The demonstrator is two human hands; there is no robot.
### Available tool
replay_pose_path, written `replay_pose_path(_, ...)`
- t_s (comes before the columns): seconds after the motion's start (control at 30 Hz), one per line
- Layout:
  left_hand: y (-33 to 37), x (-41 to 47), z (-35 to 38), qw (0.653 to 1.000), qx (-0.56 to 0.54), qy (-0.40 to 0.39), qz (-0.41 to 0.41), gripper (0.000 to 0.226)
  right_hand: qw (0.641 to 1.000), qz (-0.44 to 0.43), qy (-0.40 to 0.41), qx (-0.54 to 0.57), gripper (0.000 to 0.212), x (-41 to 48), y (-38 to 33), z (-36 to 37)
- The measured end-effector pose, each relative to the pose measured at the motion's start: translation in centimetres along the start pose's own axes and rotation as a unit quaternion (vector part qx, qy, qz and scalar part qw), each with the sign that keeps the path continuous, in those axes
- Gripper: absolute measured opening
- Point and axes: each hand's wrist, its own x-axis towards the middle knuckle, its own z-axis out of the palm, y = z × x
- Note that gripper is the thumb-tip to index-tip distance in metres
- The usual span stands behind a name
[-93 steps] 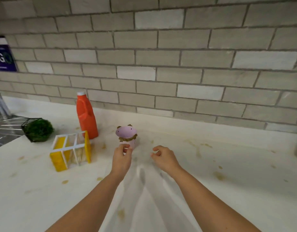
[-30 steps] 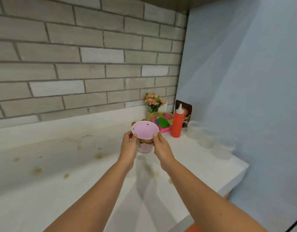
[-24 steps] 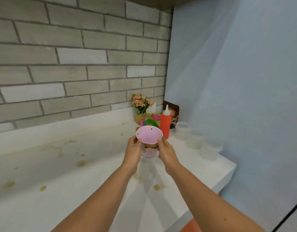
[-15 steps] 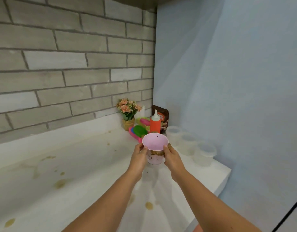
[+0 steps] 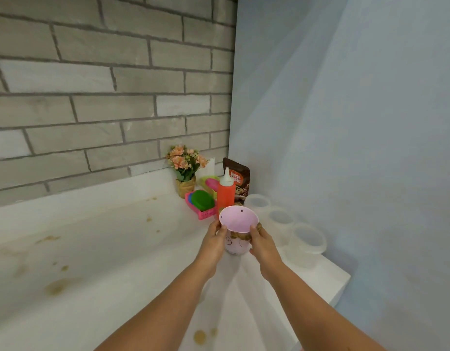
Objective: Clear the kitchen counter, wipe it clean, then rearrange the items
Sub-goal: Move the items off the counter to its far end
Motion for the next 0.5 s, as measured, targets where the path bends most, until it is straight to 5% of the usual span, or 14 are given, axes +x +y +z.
replay_pose_path(0.33, -0.7, 0.9, 1.7, 0.999, 0.009, 0.035, -0.006, 0.042, 0.999, -0.011, -0.041, -0.017, 0.033, 1.7, 0.6, -1.6)
replay_pose_path(0.5, -0.1, 0.5, 1.8, 0.996, 0.005, 0.087, -0.021, 0.038, 0.986, -0.077, 0.059, -0.139, 0.054, 1.2, -1.2, -1.9)
